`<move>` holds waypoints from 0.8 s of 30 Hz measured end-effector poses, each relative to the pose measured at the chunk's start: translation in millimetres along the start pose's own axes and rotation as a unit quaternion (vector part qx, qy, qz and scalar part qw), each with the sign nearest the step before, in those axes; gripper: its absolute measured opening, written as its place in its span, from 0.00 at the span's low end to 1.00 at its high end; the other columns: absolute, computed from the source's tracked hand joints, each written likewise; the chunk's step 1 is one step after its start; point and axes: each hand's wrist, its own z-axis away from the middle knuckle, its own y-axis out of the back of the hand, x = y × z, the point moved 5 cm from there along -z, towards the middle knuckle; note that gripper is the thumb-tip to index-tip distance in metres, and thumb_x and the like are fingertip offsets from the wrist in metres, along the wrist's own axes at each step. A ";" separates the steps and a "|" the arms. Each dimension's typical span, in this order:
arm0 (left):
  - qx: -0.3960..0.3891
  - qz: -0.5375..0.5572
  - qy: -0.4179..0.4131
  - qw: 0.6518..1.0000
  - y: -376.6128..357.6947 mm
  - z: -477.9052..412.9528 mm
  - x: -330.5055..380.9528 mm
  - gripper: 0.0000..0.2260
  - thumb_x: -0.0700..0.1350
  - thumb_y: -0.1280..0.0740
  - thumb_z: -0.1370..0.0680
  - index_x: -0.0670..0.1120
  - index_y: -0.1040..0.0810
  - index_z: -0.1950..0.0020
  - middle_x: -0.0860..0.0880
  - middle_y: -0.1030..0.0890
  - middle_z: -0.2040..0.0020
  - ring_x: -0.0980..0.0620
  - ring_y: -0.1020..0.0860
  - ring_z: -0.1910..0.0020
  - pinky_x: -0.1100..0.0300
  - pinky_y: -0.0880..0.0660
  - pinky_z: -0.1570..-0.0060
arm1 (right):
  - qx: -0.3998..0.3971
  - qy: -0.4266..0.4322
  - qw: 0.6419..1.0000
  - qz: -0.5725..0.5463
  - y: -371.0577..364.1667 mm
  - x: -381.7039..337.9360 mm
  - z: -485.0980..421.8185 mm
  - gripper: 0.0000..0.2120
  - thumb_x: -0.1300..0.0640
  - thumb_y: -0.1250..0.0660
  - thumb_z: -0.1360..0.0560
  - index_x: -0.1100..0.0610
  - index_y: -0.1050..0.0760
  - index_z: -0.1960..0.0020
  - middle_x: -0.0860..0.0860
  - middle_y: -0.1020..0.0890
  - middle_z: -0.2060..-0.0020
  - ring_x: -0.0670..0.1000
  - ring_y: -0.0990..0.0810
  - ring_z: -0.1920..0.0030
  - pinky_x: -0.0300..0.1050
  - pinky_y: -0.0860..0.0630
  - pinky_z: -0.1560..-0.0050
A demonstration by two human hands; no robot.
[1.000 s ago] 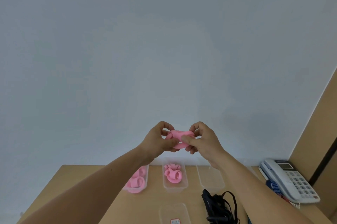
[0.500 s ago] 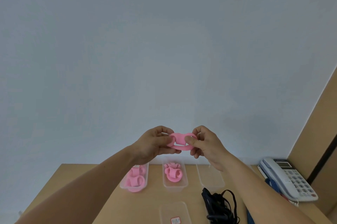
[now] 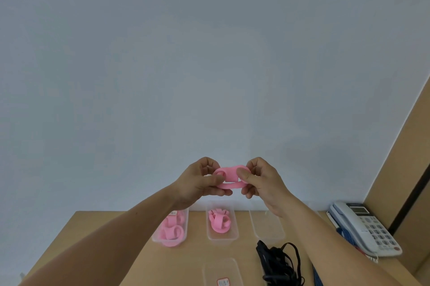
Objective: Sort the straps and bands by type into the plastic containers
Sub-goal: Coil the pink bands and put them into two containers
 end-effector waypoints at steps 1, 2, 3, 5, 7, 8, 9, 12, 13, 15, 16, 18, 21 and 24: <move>-0.003 0.001 0.000 1.000 1.2 0.0 -0.1 0.09 0.36 0.31 0.22 0.41 0.30 0.48 0.36 0.22 0.48 0.32 0.17 0.53 0.56 0.19 0.58 | 0.001 0.002 1.000 0.003 -1.0 -0.5 0.1 0.10 0.60 0.29 0.24 0.62 0.31 0.54 0.57 0.22 0.64 0.54 0.22 0.71 0.45 0.26 0.70; -0.001 -0.001 0.000 1.000 2.6 -0.3 -0.6 0.09 0.36 0.31 0.22 0.41 0.30 0.48 0.37 0.22 0.49 0.32 0.17 0.53 0.56 0.19 0.58 | 0.003 0.003 1.000 0.007 -2.0 -0.5 0.0 0.11 0.60 0.29 0.24 0.62 0.31 0.55 0.57 0.23 0.64 0.53 0.22 0.71 0.45 0.26 0.71; 0.006 -0.007 -0.001 1.000 4.3 -1.0 -1.5 0.08 0.36 0.31 0.22 0.41 0.30 0.49 0.37 0.22 0.49 0.32 0.17 0.54 0.55 0.19 0.58 | 0.004 0.005 1.000 0.014 -3.4 -0.4 -0.5 0.11 0.60 0.29 0.24 0.62 0.31 0.55 0.57 0.23 0.64 0.53 0.22 0.72 0.45 0.27 0.71; 0.022 -0.016 -0.003 1.000 7.7 -2.6 -4.6 0.08 0.36 0.32 0.22 0.41 0.31 0.49 0.37 0.23 0.50 0.32 0.17 0.56 0.55 0.19 0.58 | 0.006 0.006 0.999 0.031 -6.7 0.8 -1.6 0.11 0.59 0.29 0.24 0.62 0.31 0.56 0.56 0.24 0.65 0.53 0.23 0.73 0.45 0.27 0.72; 0.034 -0.017 -0.009 0.999 11.5 -4.0 -7.9 0.08 0.36 0.32 0.21 0.41 0.31 0.49 0.37 0.23 0.50 0.32 0.17 0.56 0.54 0.19 0.59 | 0.008 0.007 0.999 0.043 -10.3 1.8 -3.0 0.12 0.57 0.29 0.24 0.62 0.31 0.56 0.56 0.24 0.65 0.52 0.24 0.73 0.45 0.28 0.72; 0.040 -0.023 -0.013 0.999 13.7 -4.4 -9.2 0.08 0.36 0.32 0.22 0.41 0.31 0.49 0.38 0.23 0.49 0.32 0.17 0.57 0.53 0.19 0.58 | 0.008 0.009 0.999 0.049 -12.2 2.5 -3.8 0.12 0.57 0.29 0.24 0.62 0.31 0.56 0.55 0.24 0.66 0.52 0.24 0.73 0.45 0.28 0.73; 0.046 -0.029 -0.016 0.998 16.2 -4.6 -10.2 0.08 0.35 0.32 0.22 0.41 0.31 0.49 0.38 0.23 0.49 0.32 0.17 0.57 0.52 0.18 0.58 | 0.009 0.010 0.998 0.055 -14.1 3.4 -4.5 0.12 0.57 0.29 0.24 0.62 0.31 0.56 0.55 0.24 0.66 0.52 0.24 0.73 0.45 0.29 0.73; 0.042 -0.032 0.002 0.999 23.8 -4.6 -14.1 0.09 0.35 0.32 0.22 0.42 0.32 0.49 0.38 0.24 0.49 0.33 0.17 0.58 0.50 0.18 0.57 | 0.005 0.013 0.998 0.067 -20.8 4.9 -6.3 0.12 0.56 0.29 0.24 0.62 0.30 0.56 0.54 0.23 0.64 0.52 0.24 0.73 0.45 0.29 0.72; 0.031 -0.030 0.020 0.999 25.6 -3.9 -14.9 0.10 0.37 0.31 0.24 0.42 0.32 0.49 0.38 0.24 0.50 0.33 0.17 0.57 0.50 0.18 0.56 | -0.001 0.011 0.998 0.069 -23.9 5.3 -6.9 0.12 0.56 0.29 0.24 0.62 0.29 0.55 0.54 0.23 0.63 0.52 0.23 0.72 0.45 0.28 0.72; 0.013 -0.029 0.053 0.998 30.0 -2.8 -16.5 0.14 0.44 0.30 0.26 0.42 0.32 0.48 0.38 0.24 0.51 0.33 0.17 0.56 0.49 0.19 0.55 | -0.017 0.007 0.997 0.076 -29.8 7.3 -8.2 0.11 0.57 0.29 0.24 0.62 0.28 0.53 0.54 0.22 0.60 0.53 0.22 0.70 0.46 0.26 0.70; 0.009 -0.024 0.063 0.998 32.6 -3.0 -17.4 0.14 0.46 0.29 0.25 0.42 0.32 0.48 0.38 0.23 0.51 0.33 0.17 0.55 0.48 0.20 0.54 | -0.021 0.004 0.997 0.080 -32.4 9.2 -9.0 0.11 0.57 0.29 0.24 0.62 0.28 0.53 0.55 0.22 0.59 0.53 0.21 0.70 0.46 0.26 0.69; 0.018 -0.028 0.067 0.997 39.3 -4.9 -21.4 0.13 0.46 0.31 0.21 0.41 0.31 0.45 0.37 0.20 0.50 0.33 0.17 0.54 0.48 0.19 0.54 | -0.021 -0.004 0.996 0.085 -37.3 14.0 -9.5 0.11 0.57 0.29 0.24 0.62 0.28 0.52 0.55 0.22 0.57 0.54 0.20 0.69 0.46 0.25 0.68; 0.025 -0.050 0.082 0.995 46.8 -9.1 -36.3 0.17 0.41 0.31 0.21 0.41 0.32 0.35 0.36 0.20 0.46 0.37 0.16 0.56 0.51 0.18 0.54 | -0.010 -0.023 0.993 0.112 -43.4 26.2 -9.5 0.10 0.55 0.29 0.24 0.61 0.28 0.52 0.54 0.21 0.56 0.54 0.19 0.69 0.44 0.25 0.69; 0.015 -0.072 0.093 0.993 51.5 -13.3 -54.9 0.18 0.36 0.32 0.22 0.40 0.28 0.32 0.36 0.19 0.45 0.38 0.16 0.52 0.51 0.18 0.51 | -0.007 -0.050 0.986 0.157 -43.2 47.6 -8.2 0.08 0.53 0.28 0.24 0.57 0.24 0.52 0.52 0.19 0.54 0.52 0.17 0.65 0.41 0.25 0.68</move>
